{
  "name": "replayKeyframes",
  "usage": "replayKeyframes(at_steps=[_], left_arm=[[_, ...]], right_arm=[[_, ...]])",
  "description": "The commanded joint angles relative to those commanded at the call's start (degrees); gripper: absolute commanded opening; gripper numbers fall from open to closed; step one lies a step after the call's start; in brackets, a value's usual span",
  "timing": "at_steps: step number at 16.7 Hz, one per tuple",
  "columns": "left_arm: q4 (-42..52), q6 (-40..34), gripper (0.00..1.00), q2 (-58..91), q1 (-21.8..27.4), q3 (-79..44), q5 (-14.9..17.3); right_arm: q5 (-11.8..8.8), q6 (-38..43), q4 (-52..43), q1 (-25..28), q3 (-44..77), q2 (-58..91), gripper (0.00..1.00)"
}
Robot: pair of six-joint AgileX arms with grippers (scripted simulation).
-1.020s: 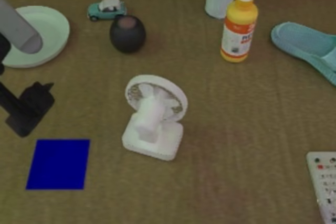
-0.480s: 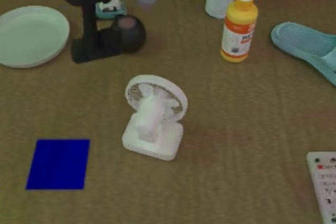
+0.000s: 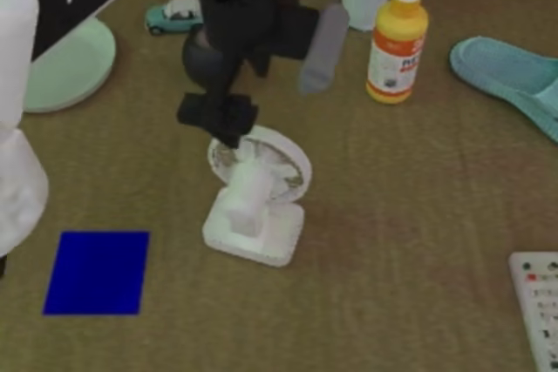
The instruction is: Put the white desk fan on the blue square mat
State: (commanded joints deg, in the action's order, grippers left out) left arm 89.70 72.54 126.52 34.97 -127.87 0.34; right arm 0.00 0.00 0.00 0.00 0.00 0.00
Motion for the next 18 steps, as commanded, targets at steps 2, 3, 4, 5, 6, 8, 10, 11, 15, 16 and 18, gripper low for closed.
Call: replayKeyframes(at_steps=[2, 3, 4, 5, 6, 8, 10, 11, 15, 16, 18], left_arm=[[1.1, 0.9, 1.0, 1.5, 0.3, -1.1, -0.2], [1.1, 0.9, 1.0, 1.5, 0.3, -1.1, -0.2], [1.1, 0.9, 1.0, 1.5, 0.3, -1.1, -0.2], [1.1, 0.9, 1.0, 1.5, 0.3, -1.1, -0.2], [1.1, 0.9, 1.0, 1.5, 0.3, -1.1, -0.2], [0.8, 0.8, 1.0, 1.4, 0.1, -0.8, -0.1], [-1.3, 0.9, 1.0, 1.0, 0.2, 1.4, -0.2], [-2.9, 0.9, 1.0, 0.7, 0.2, 3.4, -0.2], [-10.2, 0.9, 1.0, -0.5, 0.2, 12.4, -0.2], [-11.2, 0.9, 1.0, -0.6, 0.2, 13.4, -0.2], [-11.7, 0.9, 1.0, -0.7, 0.2, 13.9, -0.2]], right_arm=[[0.0, 0.0, 0.0, 0.0, 0.0, 0.0, 1.0], [0.0, 0.0, 0.0, 0.0, 0.0, 0.0, 1.0], [0.0, 0.0, 0.0, 0.0, 0.0, 0.0, 1.0], [0.0, 0.0, 0.0, 0.0, 0.0, 0.0, 1.0], [0.0, 0.0, 0.0, 0.0, 0.0, 0.0, 1.0], [0.0, 0.0, 0.0, 0.0, 0.0, 0.0, 1.0], [0.0, 0.0, 0.0, 0.0, 0.0, 0.0, 1.0], [0.0, 0.0, 0.0, 0.0, 0.0, 0.0, 1.0], [0.0, 0.0, 0.0, 0.0, 0.0, 0.0, 1.0], [0.0, 0.0, 0.0, 0.0, 0.0, 0.0, 1.0], [0.0, 0.0, 0.0, 0.0, 0.0, 0.0, 1.0]])
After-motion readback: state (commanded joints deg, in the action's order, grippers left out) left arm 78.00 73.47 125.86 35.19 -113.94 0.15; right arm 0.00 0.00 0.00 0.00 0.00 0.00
